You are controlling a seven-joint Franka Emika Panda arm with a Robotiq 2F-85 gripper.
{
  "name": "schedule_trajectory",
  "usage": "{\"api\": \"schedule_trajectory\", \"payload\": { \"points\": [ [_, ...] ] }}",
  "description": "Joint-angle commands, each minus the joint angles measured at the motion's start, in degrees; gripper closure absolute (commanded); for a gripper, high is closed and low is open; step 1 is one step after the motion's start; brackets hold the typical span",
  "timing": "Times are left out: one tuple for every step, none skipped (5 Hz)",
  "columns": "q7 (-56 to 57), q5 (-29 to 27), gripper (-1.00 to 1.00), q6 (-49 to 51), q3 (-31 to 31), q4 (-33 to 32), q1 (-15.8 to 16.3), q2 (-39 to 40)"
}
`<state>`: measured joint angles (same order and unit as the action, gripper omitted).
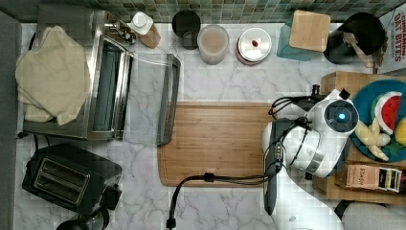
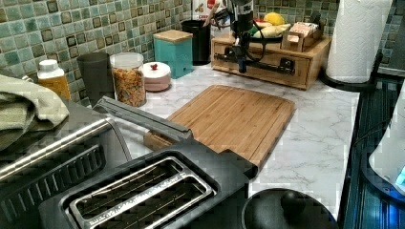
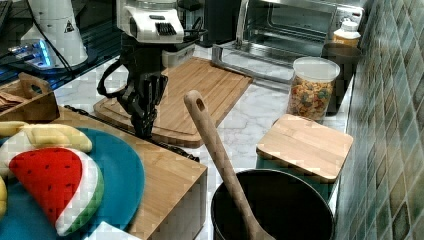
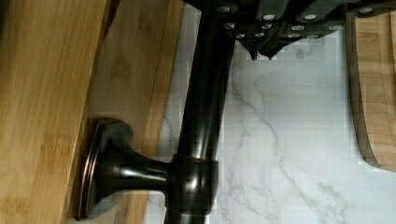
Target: Close the drawer.
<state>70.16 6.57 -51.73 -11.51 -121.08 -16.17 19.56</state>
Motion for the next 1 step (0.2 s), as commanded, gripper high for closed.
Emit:
{"api": "schedule_trajectory", "payload": {
  "points": [
    [2.70, 1.30, 1.00, -0.91, -7.94, 5.84, -8.10, 0.25]
  ]
}}
